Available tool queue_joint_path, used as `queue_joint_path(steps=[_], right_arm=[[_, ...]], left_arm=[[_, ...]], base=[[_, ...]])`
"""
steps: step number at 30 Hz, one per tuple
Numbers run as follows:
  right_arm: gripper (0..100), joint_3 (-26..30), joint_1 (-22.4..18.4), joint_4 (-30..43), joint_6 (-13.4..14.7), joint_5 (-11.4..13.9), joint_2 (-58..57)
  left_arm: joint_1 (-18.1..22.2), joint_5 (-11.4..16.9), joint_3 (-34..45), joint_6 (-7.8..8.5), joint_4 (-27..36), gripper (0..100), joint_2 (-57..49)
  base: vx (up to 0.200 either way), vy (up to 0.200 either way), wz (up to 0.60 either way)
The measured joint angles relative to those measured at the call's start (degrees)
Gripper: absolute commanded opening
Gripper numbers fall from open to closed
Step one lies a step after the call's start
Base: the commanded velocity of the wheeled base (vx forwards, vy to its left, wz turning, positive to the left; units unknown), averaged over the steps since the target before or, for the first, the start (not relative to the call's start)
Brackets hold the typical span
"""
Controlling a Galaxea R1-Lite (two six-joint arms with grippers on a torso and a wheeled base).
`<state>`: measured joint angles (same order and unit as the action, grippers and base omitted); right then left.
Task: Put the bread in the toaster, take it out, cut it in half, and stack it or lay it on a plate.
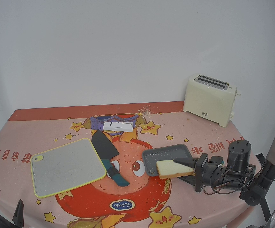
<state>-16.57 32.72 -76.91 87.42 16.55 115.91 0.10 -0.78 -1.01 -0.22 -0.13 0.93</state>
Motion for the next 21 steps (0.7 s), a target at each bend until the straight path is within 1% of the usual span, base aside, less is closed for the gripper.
queue_joint_path(steps=[14, 21], right_arm=[[0, 0.1, 0.0, -0.5, 0.1, 0.0, 1.6], [0, 0.3, 0.1, 1.3, 0.4, 0.1, -0.5]], left_arm=[[0.0, 0.0, 0.0, -0.02, 0.0, 100, 0.0], [0.0, 0.0, 0.0, -0.02, 0.0, 100, 0.0]], base=[[0.000, 0.000, 0.00], [0.000, 0.000, 0.00]])
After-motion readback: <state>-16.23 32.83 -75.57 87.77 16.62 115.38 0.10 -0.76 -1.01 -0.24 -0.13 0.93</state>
